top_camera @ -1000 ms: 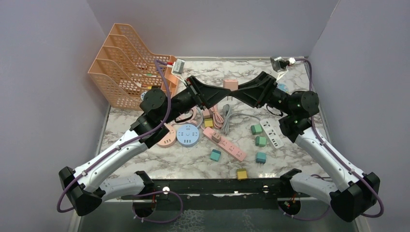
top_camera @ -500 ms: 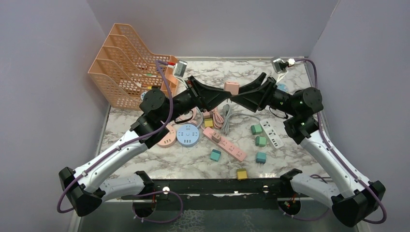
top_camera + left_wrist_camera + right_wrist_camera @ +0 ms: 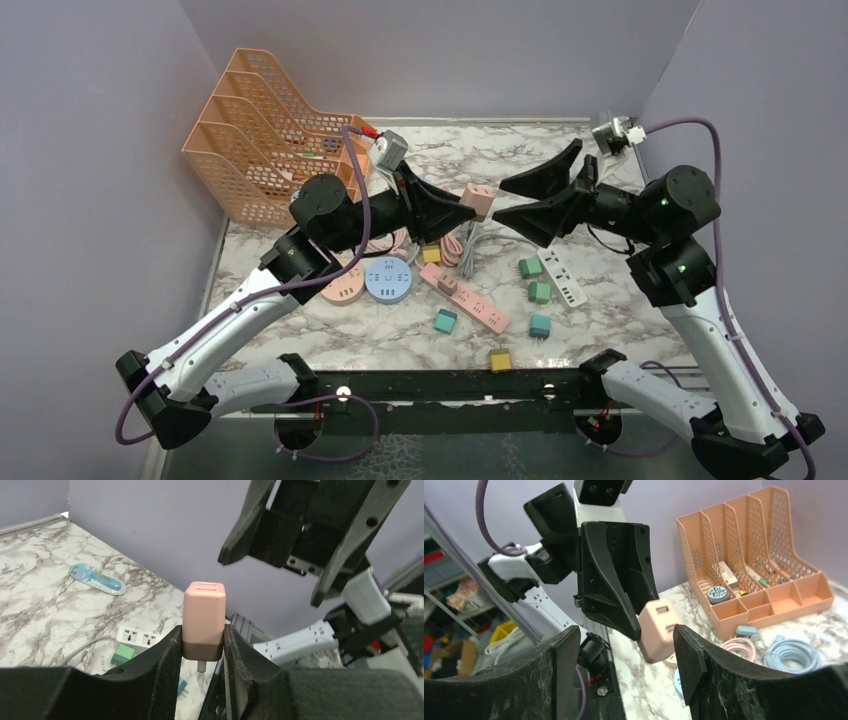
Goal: Insert the plug
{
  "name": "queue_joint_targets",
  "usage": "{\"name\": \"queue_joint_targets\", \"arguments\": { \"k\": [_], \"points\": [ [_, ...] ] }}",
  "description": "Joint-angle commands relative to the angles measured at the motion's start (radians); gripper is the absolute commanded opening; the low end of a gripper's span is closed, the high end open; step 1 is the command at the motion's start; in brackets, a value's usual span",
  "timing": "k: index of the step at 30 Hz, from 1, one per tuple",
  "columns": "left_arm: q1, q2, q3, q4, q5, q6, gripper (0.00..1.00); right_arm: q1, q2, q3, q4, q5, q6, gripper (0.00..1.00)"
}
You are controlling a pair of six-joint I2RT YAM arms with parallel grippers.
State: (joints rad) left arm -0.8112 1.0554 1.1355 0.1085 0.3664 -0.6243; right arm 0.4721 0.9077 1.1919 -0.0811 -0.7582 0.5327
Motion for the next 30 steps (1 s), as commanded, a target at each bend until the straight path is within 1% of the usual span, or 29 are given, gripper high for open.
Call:
{"name": "queue_joint_targets", "arguments": {
  "k": [1, 5, 8, 11, 13, 18, 20, 23, 28, 30],
  "points": [
    [0.001, 0.028, 0.104, -0.122, 0.215, 0.171, 0.0, 0.004, 0.048, 0.143, -0.29, -0.116, -0.287, 0.67],
    [0.001, 0.068, 0.138, -0.138, 0.33, 0.19, 0.0, 0.004, 0.108, 0.224, -0.453, -0.243, -0.429, 0.65],
    [0.001, 0.093, 0.158, -0.159, 0.383, 0.215, 0.0, 0.004, 0.132, 0.253, -0.518, -0.249, -0.472, 0.62],
    [0.001, 0.109, 0.178, -0.197, 0.42, 0.247, 0.0, 0.005, 0.143, 0.277, -0.577, -0.242, -0.546, 0.58],
    [0.002, 0.118, 0.188, -0.223, 0.44, 0.268, 0.0, 0.003, 0.145, 0.285, -0.61, -0.283, -0.594, 0.55],
    [0.001, 0.132, 0.213, -0.283, 0.456, 0.326, 0.0, 0.004, 0.161, 0.293, -0.71, -0.341, -0.711, 0.42],
    [0.001, 0.132, 0.215, -0.293, 0.462, 0.346, 0.0, 0.004, 0.165, 0.293, -0.738, -0.346, -0.752, 0.4],
    [0.001, 0.131, 0.21, -0.299, 0.467, 0.366, 0.0, 0.004, 0.179, 0.296, -0.762, -0.352, -0.781, 0.38],
    [0.002, 0.133, 0.201, -0.3, 0.481, 0.39, 0.0, 0.004, 0.212, 0.304, -0.774, -0.362, -0.791, 0.31],
    [0.001, 0.138, 0.199, -0.302, 0.48, 0.399, 0.0, 0.005, 0.224, 0.303, -0.774, -0.373, -0.79, 0.3]
  ]
}}
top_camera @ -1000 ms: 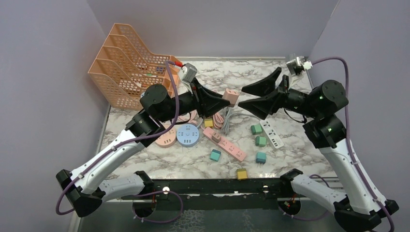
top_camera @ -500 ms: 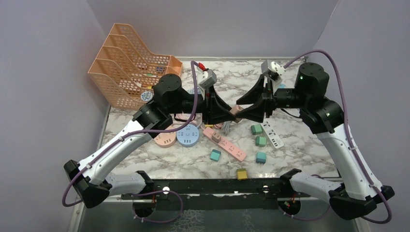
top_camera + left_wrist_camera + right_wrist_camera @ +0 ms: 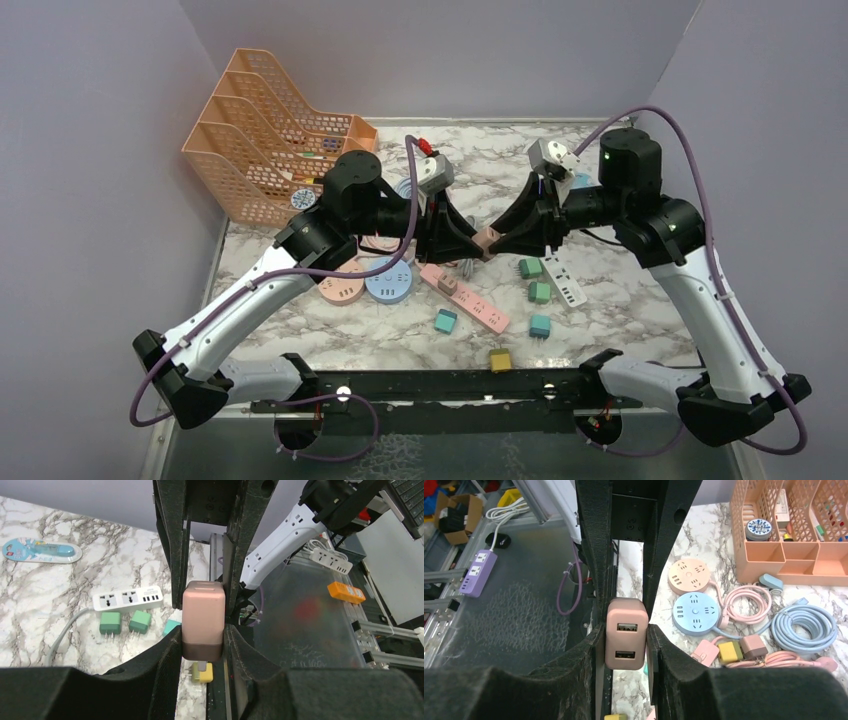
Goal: Insert the plug
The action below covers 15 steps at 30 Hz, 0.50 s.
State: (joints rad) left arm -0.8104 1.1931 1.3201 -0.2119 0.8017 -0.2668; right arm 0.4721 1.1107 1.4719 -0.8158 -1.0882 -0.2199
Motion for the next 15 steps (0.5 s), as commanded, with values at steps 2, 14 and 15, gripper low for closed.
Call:
{"name": "queue_joint_targets", "arguments": {
  "k": [2, 14, 15],
  "points": [
    [0.001, 0.004, 0.016, 0.017, 0.046, 0.049, 0.0, 0.004, 0.031, 0.018, -0.043, -0.043, -0.038, 0.33],
    [0.001, 0.021, 0.035, -0.031, -0.004, 0.121, 0.0, 0.005, 0.055, -0.008, -0.07, -0.007, -0.071, 0.06],
    [0.001, 0.021, 0.036, -0.04, -0.021, 0.126, 0.0, 0.005, 0.053, -0.011, -0.072, 0.001, -0.079, 0.01]
  ]
}}
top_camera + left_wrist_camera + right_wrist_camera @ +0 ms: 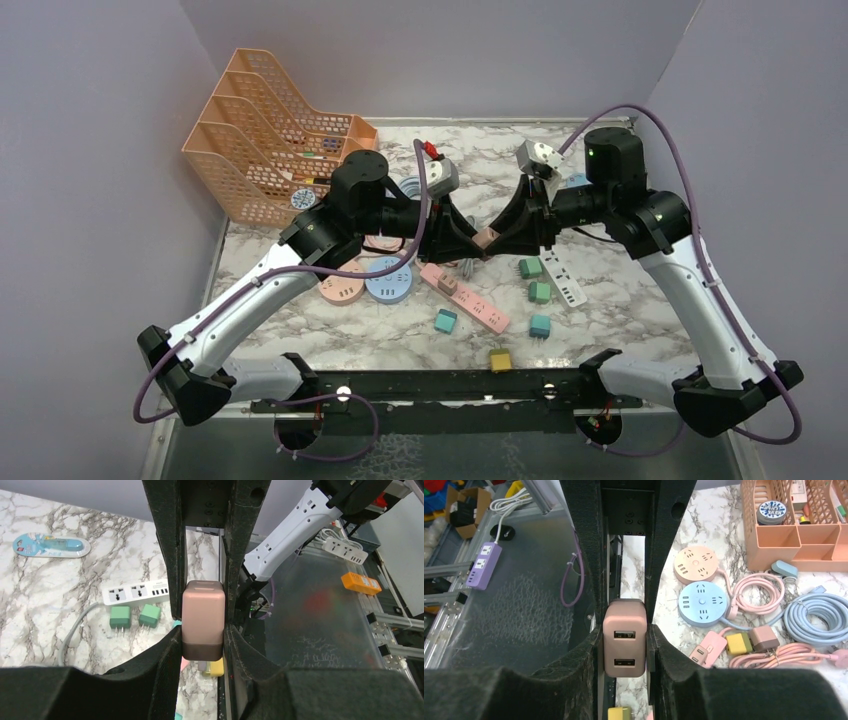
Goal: Insert the plug
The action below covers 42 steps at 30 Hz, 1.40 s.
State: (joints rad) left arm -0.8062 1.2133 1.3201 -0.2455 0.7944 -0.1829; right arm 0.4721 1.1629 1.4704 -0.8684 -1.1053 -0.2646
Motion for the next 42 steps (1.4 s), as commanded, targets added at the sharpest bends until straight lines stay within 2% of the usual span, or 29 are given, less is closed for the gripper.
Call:
{"name": "queue_joint_targets", "arguments": {
  "k": [1, 2, 3, 4, 6, 8, 13, 16, 20, 22, 27, 36, 42],
  "points": [
    [-0.003, 0.0, 0.037, -0.016, -0.035, 0.048, 0.15, 0.005, -0.002, -0.014, -0.015, 0.036, -0.04, 0.01],
    [-0.004, -0.001, 0.038, -0.03, -0.067, 0.053, 0.36, 0.005, -0.008, -0.025, -0.008, 0.061, -0.046, 0.01],
    [-0.004, -0.003, 0.039, -0.046, -0.106, 0.057, 0.52, 0.005, -0.016, -0.038, 0.005, 0.102, -0.053, 0.01],
    [-0.003, -0.007, 0.035, -0.065, -0.174, 0.066, 0.63, 0.005, -0.024, -0.053, 0.021, 0.151, -0.058, 0.01],
    [-0.004, -0.023, 0.011, -0.09, -0.287, 0.068, 0.75, 0.005, -0.041, -0.094, 0.046, 0.295, -0.082, 0.01],
    [-0.002, -0.047, -0.049, -0.095, -0.417, 0.051, 0.8, 0.005, -0.058, -0.146, 0.08, 0.439, -0.077, 0.01],
    [0.006, -0.112, -0.183, -0.094, -0.713, -0.057, 0.85, 0.004, -0.086, -0.313, 0.146, 0.752, -0.037, 0.01],
    [0.01, -0.149, -0.269, -0.069, -0.805, -0.147, 0.86, 0.001, -0.09, -0.393, 0.187, 0.888, 0.015, 0.01],
    [0.017, -0.181, -0.383, -0.006, -0.847, -0.272, 0.86, -0.025, -0.075, -0.468, 0.228, 1.018, 0.101, 0.01],
    [0.021, -0.183, -0.417, 0.021, -0.833, -0.316, 0.87, -0.058, -0.063, -0.498, 0.236, 1.034, 0.113, 0.01],
    [0.025, -0.163, -0.43, 0.047, -0.778, -0.328, 0.87, -0.208, -0.007, -0.503, 0.239, 0.94, 0.063, 0.01],
    [0.037, -0.181, -0.437, 0.046, -0.777, -0.287, 0.87, -0.322, 0.098, -0.534, 0.252, 0.917, -0.023, 0.01],
    [0.044, -0.189, -0.439, 0.04, -0.78, -0.268, 0.87, -0.378, 0.147, -0.553, 0.254, 0.969, -0.08, 0.01]
  ]
}}
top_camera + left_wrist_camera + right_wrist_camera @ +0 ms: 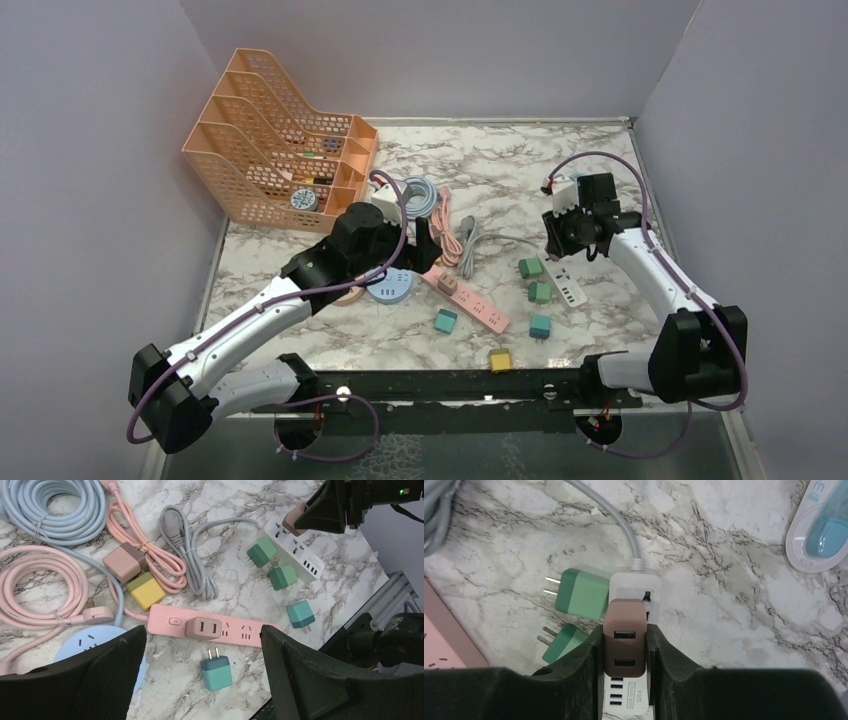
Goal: Insert the plug
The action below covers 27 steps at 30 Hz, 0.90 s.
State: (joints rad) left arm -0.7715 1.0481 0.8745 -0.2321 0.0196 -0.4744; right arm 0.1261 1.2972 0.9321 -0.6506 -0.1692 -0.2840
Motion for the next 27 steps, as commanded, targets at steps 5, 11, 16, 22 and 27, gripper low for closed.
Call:
{"name": "queue_joint_targets", "arguments": {
  "k": [5, 11, 16, 22, 27],
  "points": [
    [0.015, -0.012, 0.012, 0.025, -0.004, 0.035, 0.87, -0.05, 0.039, -0.016, 0.028, 0.02, -0.078, 0.01],
    [0.021, 0.013, 0.023, 0.039, 0.008, 0.044, 0.87, -0.077, 0.073, -0.02, 0.057, -0.037, -0.09, 0.01],
    [0.023, 0.038, 0.037, 0.046, 0.016, 0.049, 0.87, -0.08, 0.086, -0.04, 0.08, -0.081, -0.097, 0.01],
    [0.027, 0.044, 0.039, 0.057, 0.019, 0.055, 0.87, -0.08, 0.084, -0.052, 0.108, -0.127, -0.111, 0.01],
    [0.029, 0.044, 0.039, 0.055, 0.019, 0.06, 0.87, -0.08, 0.091, -0.068, 0.122, -0.112, -0.118, 0.01]
  ]
}}
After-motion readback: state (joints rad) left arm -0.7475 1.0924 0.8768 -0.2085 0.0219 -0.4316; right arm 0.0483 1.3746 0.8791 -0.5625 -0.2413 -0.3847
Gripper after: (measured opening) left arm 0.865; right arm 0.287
